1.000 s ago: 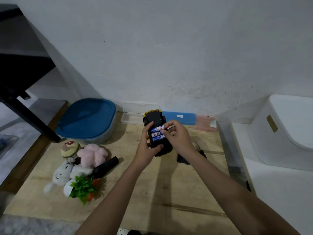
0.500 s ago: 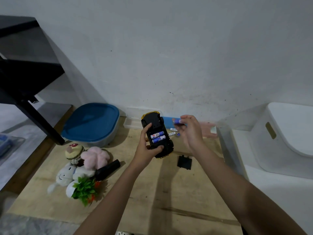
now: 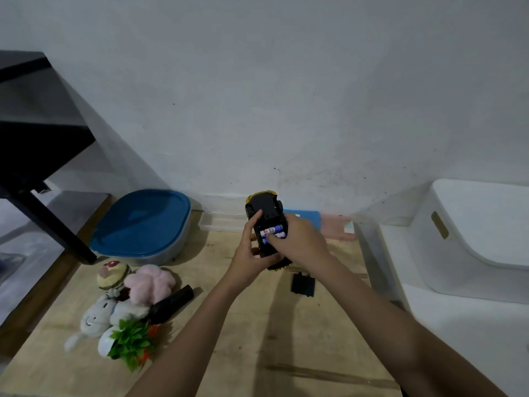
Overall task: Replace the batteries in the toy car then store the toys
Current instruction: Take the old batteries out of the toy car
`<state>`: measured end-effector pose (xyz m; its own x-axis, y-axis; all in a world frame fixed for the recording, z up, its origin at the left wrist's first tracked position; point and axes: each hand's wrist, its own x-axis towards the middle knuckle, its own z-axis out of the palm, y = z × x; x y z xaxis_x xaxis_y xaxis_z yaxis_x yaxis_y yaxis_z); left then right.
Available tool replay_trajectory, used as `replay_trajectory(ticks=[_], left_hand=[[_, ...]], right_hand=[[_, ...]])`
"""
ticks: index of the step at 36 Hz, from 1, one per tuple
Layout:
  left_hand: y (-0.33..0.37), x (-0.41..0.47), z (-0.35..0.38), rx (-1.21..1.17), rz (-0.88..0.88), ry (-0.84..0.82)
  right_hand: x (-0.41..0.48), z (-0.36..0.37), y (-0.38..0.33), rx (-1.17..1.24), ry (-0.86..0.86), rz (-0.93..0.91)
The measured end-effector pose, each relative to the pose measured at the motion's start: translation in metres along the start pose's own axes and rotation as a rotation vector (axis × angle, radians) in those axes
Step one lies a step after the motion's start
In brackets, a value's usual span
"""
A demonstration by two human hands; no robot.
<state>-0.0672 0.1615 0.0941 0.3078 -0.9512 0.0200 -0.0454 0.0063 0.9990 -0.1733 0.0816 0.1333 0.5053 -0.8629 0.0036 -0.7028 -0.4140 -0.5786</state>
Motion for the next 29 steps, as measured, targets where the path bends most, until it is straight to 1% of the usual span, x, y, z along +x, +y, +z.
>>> replay_trajectory(ticks=[5, 12, 20, 29], left_hand=[[-0.004, 0.0, -0.001, 0.007, -0.001, -0.035], [-0.01, 0.0, -0.004, 0.109, 0.028, -0.02], [-0.011, 0.001, -0.011, 0.255, 0.049, -0.027], [-0.006, 0.001, -0.013, 0.237, 0.067, -0.04]], right_hand=[[0.0, 0.003, -0.001, -0.107, 0.04, 0.036], [0.0, 0.008, -0.004, -0.127, 0.05, 0.066], [-0.004, 0.011, -0.012, -0.106, 0.094, 0.091], [-0.007, 0.008, -0.012, -0.056, 0.131, 0.07]])
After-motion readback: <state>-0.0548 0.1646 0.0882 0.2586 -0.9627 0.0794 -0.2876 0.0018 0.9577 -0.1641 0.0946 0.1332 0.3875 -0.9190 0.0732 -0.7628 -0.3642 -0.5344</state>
